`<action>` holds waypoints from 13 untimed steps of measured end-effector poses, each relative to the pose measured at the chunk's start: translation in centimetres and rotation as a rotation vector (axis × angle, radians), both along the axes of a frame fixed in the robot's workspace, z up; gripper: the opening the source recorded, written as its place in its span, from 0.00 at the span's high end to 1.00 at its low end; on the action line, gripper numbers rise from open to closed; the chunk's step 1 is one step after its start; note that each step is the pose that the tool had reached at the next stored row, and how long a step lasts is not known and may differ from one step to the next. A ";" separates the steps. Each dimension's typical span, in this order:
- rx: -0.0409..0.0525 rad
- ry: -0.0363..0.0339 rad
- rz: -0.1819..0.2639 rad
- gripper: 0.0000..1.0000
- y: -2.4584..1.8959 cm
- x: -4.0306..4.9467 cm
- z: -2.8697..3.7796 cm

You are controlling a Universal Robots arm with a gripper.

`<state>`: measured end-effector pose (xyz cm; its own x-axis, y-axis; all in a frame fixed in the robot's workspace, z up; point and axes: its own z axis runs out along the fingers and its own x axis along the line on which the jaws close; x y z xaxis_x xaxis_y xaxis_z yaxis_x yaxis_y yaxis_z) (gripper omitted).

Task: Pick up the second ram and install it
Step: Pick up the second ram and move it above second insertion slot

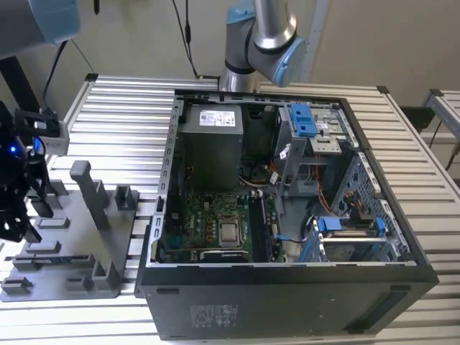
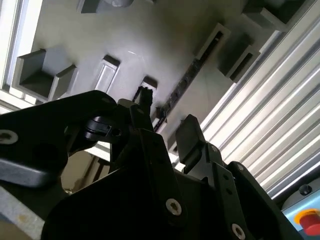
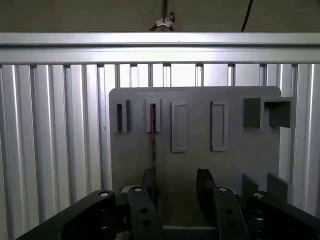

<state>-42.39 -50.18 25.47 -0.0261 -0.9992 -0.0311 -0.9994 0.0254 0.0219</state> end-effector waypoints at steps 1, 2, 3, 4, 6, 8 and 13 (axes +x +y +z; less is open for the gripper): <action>0.0000 -0.0007 0.000 0.52 -0.04 0.00 -0.17; -0.0001 -0.0012 0.000 0.52 -0.09 0.00 -0.35; 0.0000 -0.0015 0.000 0.52 -0.12 0.00 -0.54; 0.0000 -0.0017 0.000 0.52 -0.16 0.00 -0.71; -0.0002 -0.0021 0.000 0.52 -0.23 0.00 -1.07; -0.0002 -0.0025 0.000 0.52 -0.35 -0.01 -1.41; 0.0000 -0.0044 0.000 0.52 -0.68 0.00 -2.22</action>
